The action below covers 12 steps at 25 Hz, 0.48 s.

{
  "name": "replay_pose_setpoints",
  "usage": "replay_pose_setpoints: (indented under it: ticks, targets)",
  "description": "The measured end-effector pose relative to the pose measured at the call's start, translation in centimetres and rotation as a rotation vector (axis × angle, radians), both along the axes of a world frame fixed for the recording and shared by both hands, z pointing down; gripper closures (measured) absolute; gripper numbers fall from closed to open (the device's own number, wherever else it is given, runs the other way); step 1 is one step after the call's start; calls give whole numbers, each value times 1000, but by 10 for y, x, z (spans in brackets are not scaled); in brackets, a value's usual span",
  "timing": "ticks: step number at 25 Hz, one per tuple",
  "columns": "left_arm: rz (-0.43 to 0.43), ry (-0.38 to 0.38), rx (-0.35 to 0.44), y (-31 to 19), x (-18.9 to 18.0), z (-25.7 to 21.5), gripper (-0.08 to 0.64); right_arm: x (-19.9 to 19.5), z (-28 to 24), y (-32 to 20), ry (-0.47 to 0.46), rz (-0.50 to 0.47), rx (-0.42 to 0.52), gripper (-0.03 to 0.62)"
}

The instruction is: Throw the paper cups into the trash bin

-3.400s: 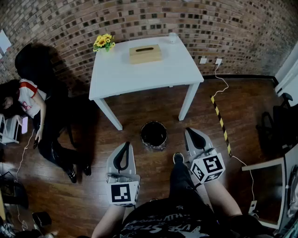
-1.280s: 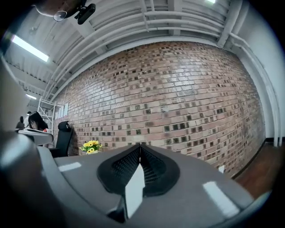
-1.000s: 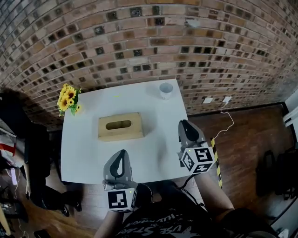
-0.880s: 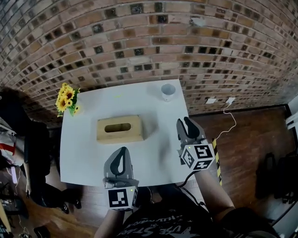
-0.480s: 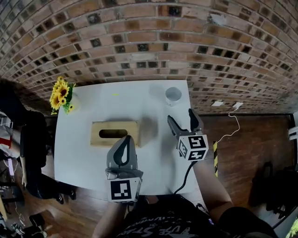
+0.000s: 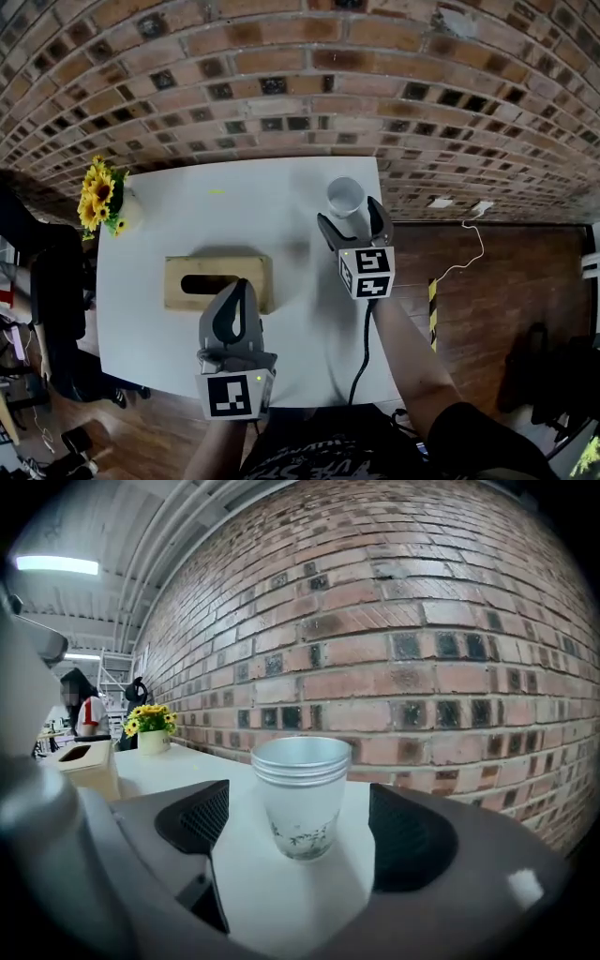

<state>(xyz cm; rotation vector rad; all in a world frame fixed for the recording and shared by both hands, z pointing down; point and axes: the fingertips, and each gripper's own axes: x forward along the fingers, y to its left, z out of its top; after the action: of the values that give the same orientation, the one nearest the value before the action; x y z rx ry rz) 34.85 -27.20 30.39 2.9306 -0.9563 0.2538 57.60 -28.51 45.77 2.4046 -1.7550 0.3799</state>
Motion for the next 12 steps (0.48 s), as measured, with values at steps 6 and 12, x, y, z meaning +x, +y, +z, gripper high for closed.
replay_pose_setpoints:
  ticks: [6, 12]
  targets:
    - [-2, -25, -18, 5, 1, 11, 555, 14, -5, -23, -6, 18, 56, 133]
    - [-8, -31, -28, 4, 0, 16, 555, 22, -3, -37, -2, 10, 25, 135]
